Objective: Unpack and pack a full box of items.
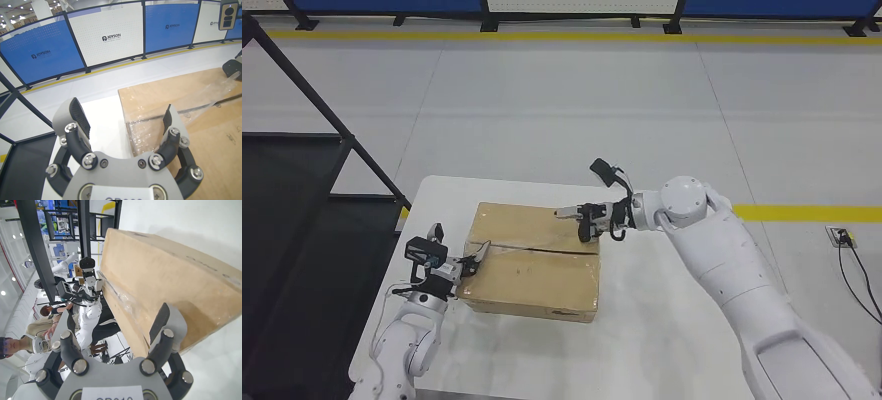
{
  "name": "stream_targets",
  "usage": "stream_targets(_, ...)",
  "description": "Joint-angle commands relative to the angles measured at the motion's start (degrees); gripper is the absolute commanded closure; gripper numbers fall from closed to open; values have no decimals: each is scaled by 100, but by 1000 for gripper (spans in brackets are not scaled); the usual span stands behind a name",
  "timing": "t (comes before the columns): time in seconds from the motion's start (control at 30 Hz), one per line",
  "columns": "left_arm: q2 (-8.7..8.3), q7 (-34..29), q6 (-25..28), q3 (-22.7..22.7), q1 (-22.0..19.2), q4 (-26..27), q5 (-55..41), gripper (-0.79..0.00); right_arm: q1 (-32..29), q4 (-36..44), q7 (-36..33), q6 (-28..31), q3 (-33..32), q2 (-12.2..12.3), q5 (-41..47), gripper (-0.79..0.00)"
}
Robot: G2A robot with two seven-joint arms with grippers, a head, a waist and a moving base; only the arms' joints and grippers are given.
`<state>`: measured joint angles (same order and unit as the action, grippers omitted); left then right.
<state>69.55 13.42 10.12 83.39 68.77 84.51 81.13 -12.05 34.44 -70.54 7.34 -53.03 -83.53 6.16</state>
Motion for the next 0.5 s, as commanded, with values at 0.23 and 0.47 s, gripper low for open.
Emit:
stream_targets(0.23, 0, 52, -5, 19, 56, 27, -22, -785, -167, 198, 14, -284, 5, 13, 49, -526)
stream_targets(0.47, -3, 101, 3, 57, 102, 57, -47, -785, -220, 252, 111, -448, 82, -24, 52, -382)
